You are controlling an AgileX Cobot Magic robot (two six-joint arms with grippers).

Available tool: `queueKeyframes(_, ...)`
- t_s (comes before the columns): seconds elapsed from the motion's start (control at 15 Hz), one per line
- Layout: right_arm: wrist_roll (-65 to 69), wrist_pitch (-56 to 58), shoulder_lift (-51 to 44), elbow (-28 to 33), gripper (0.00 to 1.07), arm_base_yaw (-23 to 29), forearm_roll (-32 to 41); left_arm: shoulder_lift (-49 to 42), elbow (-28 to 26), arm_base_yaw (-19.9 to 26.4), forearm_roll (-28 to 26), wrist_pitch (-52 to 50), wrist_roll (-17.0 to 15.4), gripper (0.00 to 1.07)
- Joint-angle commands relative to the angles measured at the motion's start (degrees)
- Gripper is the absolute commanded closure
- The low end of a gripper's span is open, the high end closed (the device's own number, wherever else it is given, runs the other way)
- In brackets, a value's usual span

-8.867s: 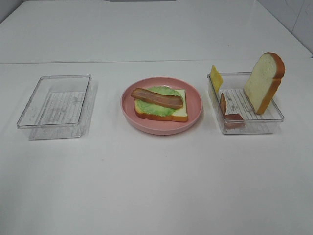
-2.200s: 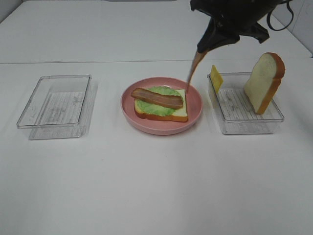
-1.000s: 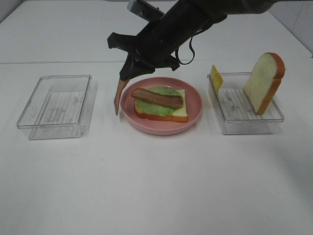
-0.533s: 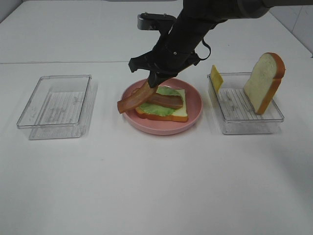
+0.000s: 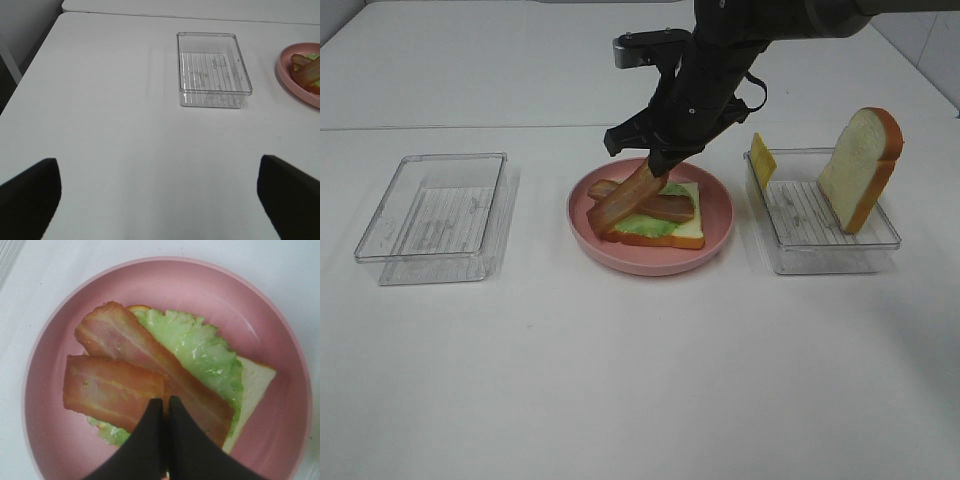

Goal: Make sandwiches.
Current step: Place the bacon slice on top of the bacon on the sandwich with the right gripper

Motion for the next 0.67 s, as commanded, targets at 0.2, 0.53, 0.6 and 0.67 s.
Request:
queueKeyframes(0.2, 2.64, 0.00, -0.11, -0.46, 1.07, -0.23, -3.61, -1.20, 0.11, 0.11, -0.23, -0.34, -0.23, 0.07)
queueKeyframes(0.53, 2.64, 0.40, -0.11, -0.46, 0.94, -0.17, -3.32, -1.20, 0.11, 0.11, -0.23, -0.34, -0.23, 0.07)
queueKeyframes(0.6, 2.81, 0.29, -0.11, -0.46, 0.74, -0.17, -3.32, -1.20, 0.11, 0.11, -0.23, -0.34, -0.23, 0.07)
queueKeyframes(0.67, 4.41, 0.23, -0.11, -0.46, 0.47, -0.17, -3.32, -1.20, 0.11, 0.11, -0.23, -0.34, -0.23, 0.07)
